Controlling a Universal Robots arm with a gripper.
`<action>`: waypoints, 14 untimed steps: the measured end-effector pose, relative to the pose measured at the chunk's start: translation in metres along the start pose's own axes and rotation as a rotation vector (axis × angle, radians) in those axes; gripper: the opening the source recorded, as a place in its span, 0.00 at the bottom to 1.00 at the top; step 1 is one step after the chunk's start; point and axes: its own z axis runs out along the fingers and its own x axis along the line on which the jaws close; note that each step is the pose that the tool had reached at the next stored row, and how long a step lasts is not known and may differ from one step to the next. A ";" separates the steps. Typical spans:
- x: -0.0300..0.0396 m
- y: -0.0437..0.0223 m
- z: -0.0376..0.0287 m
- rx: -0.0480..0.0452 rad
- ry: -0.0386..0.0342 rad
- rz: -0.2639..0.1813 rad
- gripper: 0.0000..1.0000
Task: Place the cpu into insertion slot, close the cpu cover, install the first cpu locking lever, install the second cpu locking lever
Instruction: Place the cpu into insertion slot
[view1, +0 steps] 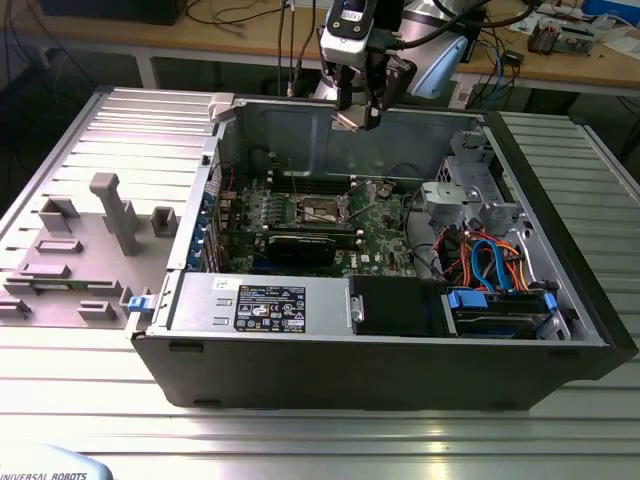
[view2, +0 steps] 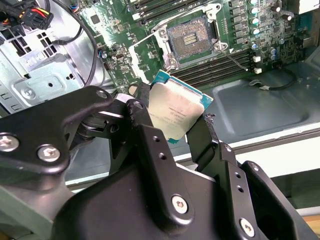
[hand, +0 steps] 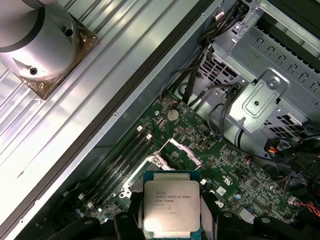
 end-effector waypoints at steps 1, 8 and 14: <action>0.0000 0.0000 0.0000 0.0000 0.0000 0.000 0.54; 0.0000 0.0000 0.0000 -0.0003 -0.0007 0.007 0.54; 0.0000 0.0000 0.0001 -0.0018 -0.0100 0.111 0.54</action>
